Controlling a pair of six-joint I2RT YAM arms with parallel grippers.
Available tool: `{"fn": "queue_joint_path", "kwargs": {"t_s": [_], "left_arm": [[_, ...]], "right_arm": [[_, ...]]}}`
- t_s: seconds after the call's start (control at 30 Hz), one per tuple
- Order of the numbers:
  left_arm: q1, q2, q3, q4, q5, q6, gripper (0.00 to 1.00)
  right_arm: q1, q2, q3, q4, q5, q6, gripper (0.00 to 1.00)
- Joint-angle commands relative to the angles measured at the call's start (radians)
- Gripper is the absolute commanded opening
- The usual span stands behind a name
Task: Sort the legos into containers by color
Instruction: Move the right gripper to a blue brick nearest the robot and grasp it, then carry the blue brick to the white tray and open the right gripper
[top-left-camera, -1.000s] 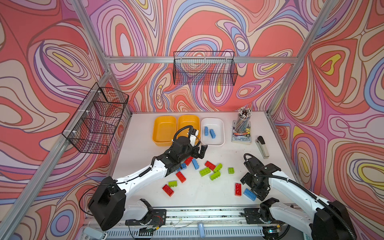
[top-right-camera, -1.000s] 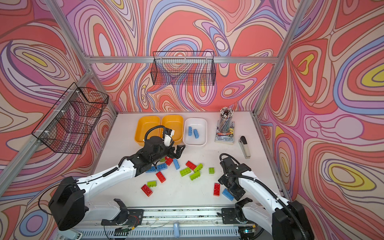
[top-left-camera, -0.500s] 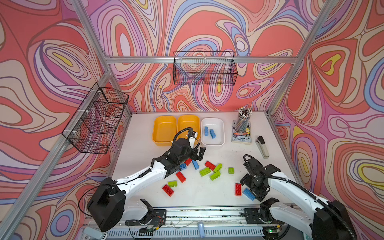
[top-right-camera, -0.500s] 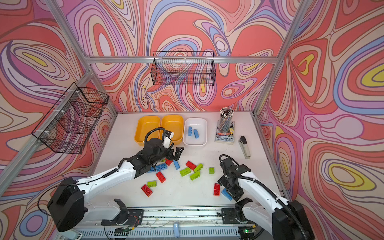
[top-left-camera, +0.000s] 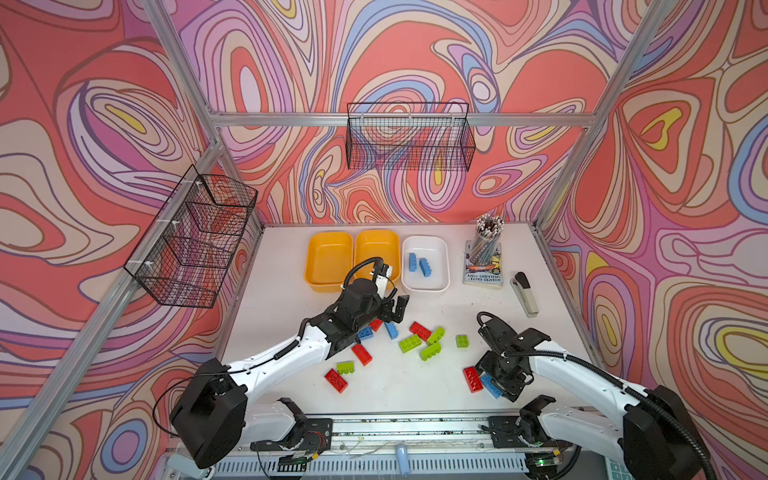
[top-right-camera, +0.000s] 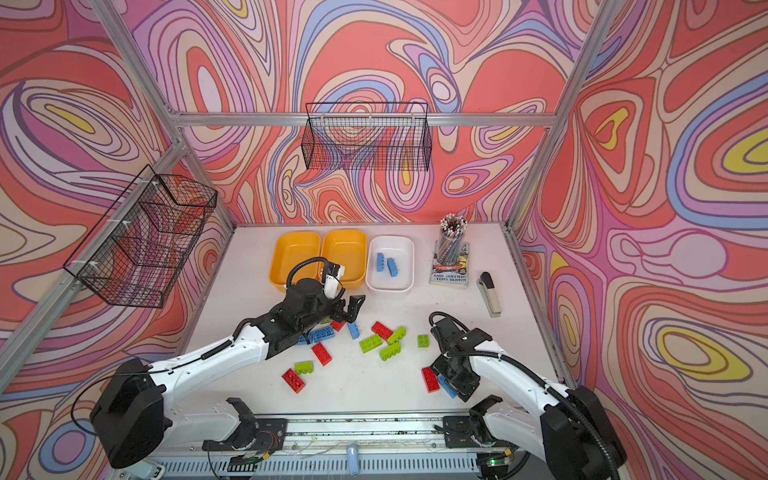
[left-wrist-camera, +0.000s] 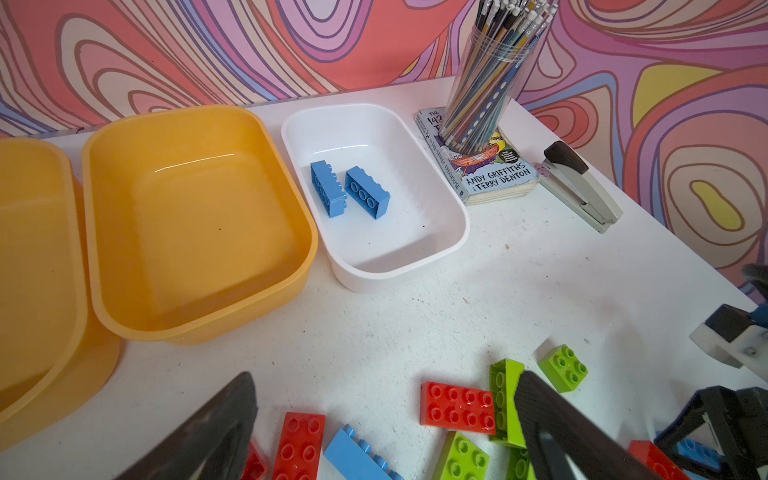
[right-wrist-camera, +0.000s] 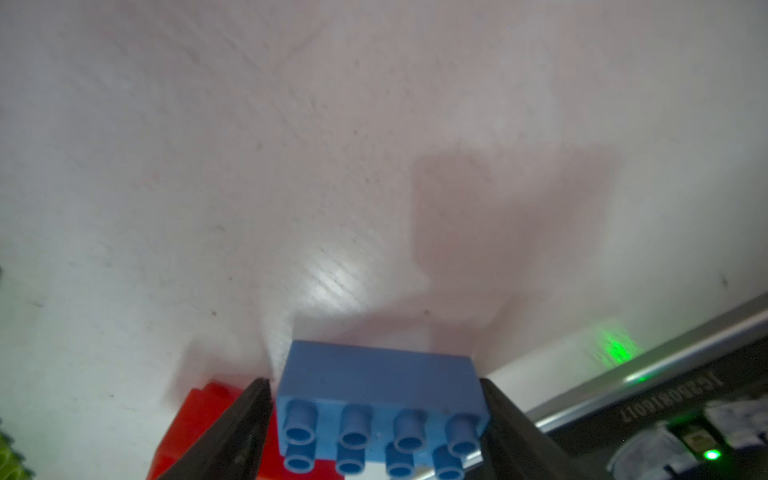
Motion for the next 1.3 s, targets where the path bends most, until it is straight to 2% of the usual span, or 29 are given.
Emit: {"fn": "queue_joint_path", "kwargs": {"t_s": [0.0, 0.07, 0.17, 0.4, 0.63, 0.8, 1.07, 1.27], "left_arm": [[-0.006, -0.024, -0.014, -0.014, -0.019, -0.008, 1.00], [-0.006, -0.027, -0.016, -0.015, -0.023, -0.008, 1.00], [-0.006, -0.029, -0.019, -0.015, -0.028, -0.009, 1.00], [-0.004, -0.032, -0.020, -0.017, -0.042, -0.010, 1.00], [0.006, -0.030, -0.007, -0.022, -0.054, 0.004, 1.00], [0.056, 0.007, 0.047, -0.064, -0.004, -0.030, 1.00], [0.119, 0.068, 0.135, -0.091, 0.010, 0.012, 1.00], [0.160, 0.104, 0.207, -0.155, 0.012, 0.020, 1.00]], "right_arm": [[0.012, 0.015, -0.016, 0.021, -0.006, 0.033, 0.73], [0.011, 0.024, -0.011, 0.025, -0.006, 0.026, 0.64], [0.012, 0.033, 0.004, 0.026, 0.000, 0.014, 0.57], [0.011, 0.050, 0.049, 0.024, 0.019, -0.009, 0.51], [0.011, 0.122, 0.214, -0.003, 0.081, -0.071, 0.52], [-0.001, 0.291, 0.433, 0.017, 0.109, -0.182, 0.51], [-0.029, 0.687, 0.965, 0.020, 0.133, -0.419, 0.49], [-0.043, 0.943, 1.296, 0.034, 0.124, -0.520, 0.49]]}}
